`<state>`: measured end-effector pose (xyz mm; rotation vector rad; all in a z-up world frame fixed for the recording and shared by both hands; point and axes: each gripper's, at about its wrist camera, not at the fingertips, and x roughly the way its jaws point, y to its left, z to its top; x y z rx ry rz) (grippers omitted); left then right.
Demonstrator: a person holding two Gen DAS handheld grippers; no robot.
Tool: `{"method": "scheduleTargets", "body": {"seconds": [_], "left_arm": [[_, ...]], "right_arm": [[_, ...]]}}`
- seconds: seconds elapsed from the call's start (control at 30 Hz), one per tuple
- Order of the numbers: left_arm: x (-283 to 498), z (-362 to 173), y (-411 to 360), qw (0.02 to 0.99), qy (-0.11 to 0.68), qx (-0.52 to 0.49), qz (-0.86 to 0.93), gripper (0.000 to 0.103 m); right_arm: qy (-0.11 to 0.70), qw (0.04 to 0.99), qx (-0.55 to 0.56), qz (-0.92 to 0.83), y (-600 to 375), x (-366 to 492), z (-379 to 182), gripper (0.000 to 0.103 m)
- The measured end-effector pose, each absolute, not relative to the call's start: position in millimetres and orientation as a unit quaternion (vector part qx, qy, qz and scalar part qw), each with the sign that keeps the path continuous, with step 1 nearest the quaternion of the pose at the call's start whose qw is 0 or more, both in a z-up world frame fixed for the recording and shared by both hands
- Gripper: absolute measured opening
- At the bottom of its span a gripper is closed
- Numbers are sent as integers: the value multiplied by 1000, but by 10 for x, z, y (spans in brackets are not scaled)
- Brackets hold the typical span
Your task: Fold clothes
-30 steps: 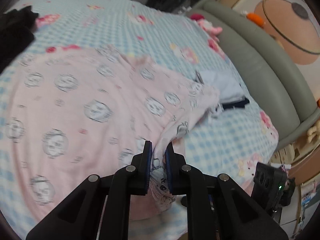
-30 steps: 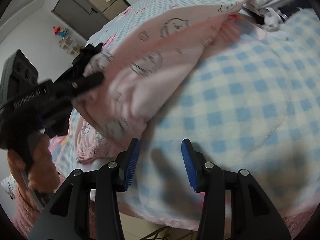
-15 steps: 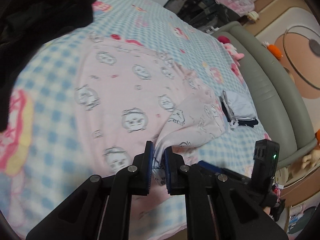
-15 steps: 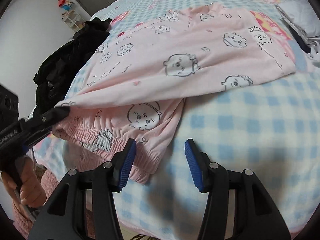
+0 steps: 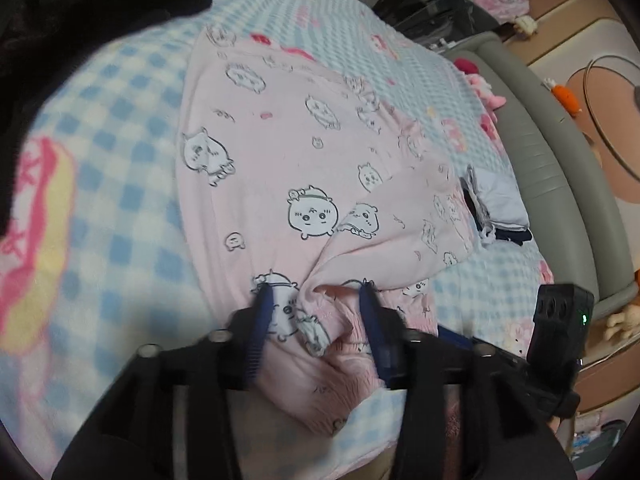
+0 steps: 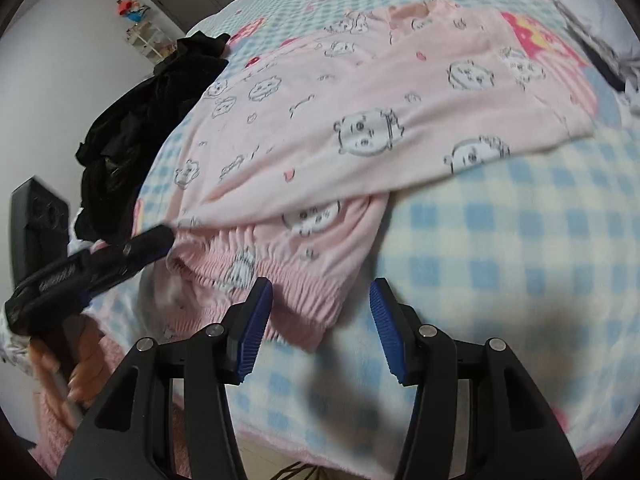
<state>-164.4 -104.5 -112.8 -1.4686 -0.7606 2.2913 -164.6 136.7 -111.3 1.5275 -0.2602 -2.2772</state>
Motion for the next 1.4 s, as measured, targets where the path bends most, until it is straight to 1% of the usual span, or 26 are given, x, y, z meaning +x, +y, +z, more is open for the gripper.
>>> {"method": "scheduleTargets", "body": {"seconds": [0.03,0.1,0.17,0.2,0.23,0.37,0.53,0.67,0.73,0.87,0.97,1.0,1.03,1.1,1.2,1.27,1.4], "left_arm": [[-1670,-1162,-1014,156,-258,-524,796,48],[-1687,-1197,-952,151,-236,-536,796,43],[-1684,-1185,-905,149,-224,-537,800,22],[-1682,-1179,-881,147,-217,-537,802,22],[-1663,-1138,-874,149,-216,-532,805,19],[-1563,-898,-903,169,-223,-505,816,17],[-1412,-651,-952,167,-234,-479,830,15],[-1201,-724,-979,148,-239,-475,834,15],[-1108,-816,-1009,138,-252,-479,829,15],[-1032,-1191,-1030,122,-275,-506,809,14],[-1001,-1218,-1070,126,-299,-496,806,14],[-1006,-1218,-1067,126,-297,-495,807,15],[-1011,-1230,-1068,124,-297,-496,806,17],[-1017,-1262,-1077,121,-303,-498,803,17],[-1006,-1250,-1084,115,-307,-497,804,19],[-996,-1234,-1089,107,-305,-497,805,23],[-991,-1199,-1059,91,-287,-499,812,26]], "right_arm": [[-88,194,545,-811,1367,-1619,-1117,52],[-78,197,548,-809,1368,-1565,-1125,53],[-66,194,550,-809,1364,-1521,-1141,53],[-59,184,551,-811,1359,-1522,-1165,53],[-61,178,552,-812,1364,-1535,-1185,53],[-74,158,530,-830,1389,-1586,-1126,53],[-51,138,502,-852,1313,-1638,-1053,53],[-24,132,499,-856,1205,-1663,-1093,53],[-9,127,515,-848,1181,-1656,-1256,54],[-41,141,511,-847,1295,-1624,-1261,54],[-60,162,513,-841,1350,-1597,-1154,54],[-73,178,516,-835,1365,-1582,-1131,54],[-86,193,519,-828,1380,-1567,-1109,54],[-109,215,521,-819,1409,-1544,-1071,54],[-126,205,515,-823,1449,-1550,-1050,55],[-139,195,512,-825,1491,-1558,-1046,55],[-188,182,522,-812,1601,-1668,-1154,55]]}}
